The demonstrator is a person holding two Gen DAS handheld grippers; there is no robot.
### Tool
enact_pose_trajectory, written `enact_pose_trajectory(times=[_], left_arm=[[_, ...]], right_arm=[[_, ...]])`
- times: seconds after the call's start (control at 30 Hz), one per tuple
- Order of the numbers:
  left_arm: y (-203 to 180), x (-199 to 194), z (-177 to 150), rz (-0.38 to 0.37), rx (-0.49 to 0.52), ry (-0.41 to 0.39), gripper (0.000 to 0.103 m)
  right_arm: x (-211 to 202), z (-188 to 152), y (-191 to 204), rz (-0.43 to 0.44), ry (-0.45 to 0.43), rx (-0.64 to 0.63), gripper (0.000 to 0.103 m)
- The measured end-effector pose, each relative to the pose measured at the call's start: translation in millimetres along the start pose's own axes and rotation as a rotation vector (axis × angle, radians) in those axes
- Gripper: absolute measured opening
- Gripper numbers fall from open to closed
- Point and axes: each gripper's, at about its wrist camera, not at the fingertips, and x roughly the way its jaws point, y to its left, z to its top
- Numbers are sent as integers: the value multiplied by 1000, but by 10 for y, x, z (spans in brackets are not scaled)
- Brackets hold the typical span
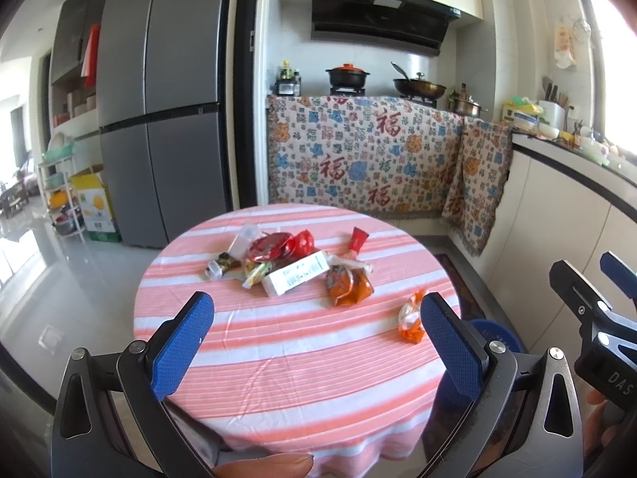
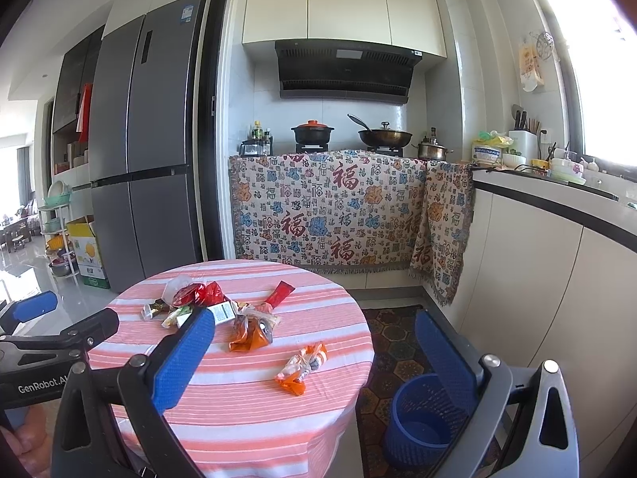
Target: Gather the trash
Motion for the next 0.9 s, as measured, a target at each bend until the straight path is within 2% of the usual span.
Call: enact_pose_trajectory(times=[0.9], left_arm=[[-35,41,-40,-9,-4,13,103]], right_arm=[[45,-50,17,-4,27,3,103]])
